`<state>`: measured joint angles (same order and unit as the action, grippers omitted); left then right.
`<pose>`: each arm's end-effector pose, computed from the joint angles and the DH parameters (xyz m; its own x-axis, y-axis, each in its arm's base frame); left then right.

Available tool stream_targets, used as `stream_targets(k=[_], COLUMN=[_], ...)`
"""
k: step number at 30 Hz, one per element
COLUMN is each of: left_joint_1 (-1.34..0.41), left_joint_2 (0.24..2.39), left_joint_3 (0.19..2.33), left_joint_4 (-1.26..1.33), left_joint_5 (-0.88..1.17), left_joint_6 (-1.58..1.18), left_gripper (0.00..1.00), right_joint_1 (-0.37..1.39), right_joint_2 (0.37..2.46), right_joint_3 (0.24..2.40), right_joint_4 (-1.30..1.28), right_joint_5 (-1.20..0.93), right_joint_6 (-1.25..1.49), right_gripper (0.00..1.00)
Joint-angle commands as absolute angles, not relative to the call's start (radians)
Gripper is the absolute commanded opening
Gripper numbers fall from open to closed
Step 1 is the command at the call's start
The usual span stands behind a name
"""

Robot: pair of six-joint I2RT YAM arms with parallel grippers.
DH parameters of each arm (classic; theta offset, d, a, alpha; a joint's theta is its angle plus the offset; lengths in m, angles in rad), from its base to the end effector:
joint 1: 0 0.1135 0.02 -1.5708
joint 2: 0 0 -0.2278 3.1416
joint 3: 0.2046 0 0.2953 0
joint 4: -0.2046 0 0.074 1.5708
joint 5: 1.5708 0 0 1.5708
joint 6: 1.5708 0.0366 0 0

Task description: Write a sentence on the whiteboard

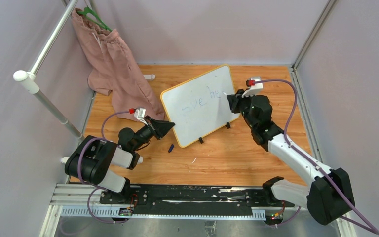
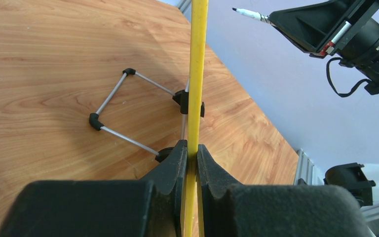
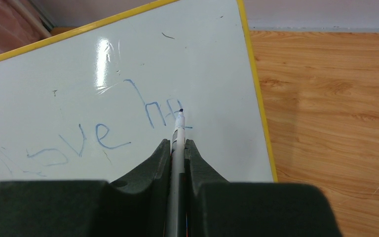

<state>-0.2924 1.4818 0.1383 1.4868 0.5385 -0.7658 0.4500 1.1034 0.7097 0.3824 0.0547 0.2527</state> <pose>0.2126 -0.0836 0.0873 -0.4098 -0.4980 -0.7642 0.6235 0.4585 -0.6332 0.2872 0.1365 0.2601 -0.1061 0.2260 -0.9683 -0.3703 0.8948 0.2494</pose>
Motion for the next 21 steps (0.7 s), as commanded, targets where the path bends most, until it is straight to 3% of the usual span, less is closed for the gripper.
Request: stream_targets(k=[1, 21], left_joint_1=[-0.301, -0.305], left_joint_2=[1.463, 1.460], left_joint_3=[0.135, 0.136], left_joint_4=[1.548, 1.548], left_joint_5=[0.537, 0.540], left_joint_6=[-0.761, -0.759], left_gripper=[0.00, 0.00], right_joint_1=[0.461, 0.461], right_joint_2=[1.127, 1.245], right_joint_3=[0.758, 0.819], right_joint_4=[0.374, 0.376], right_joint_5=[0.094, 0.179], right_joint_6=[0.273, 0.315], right_gripper=[0.00, 0.00])
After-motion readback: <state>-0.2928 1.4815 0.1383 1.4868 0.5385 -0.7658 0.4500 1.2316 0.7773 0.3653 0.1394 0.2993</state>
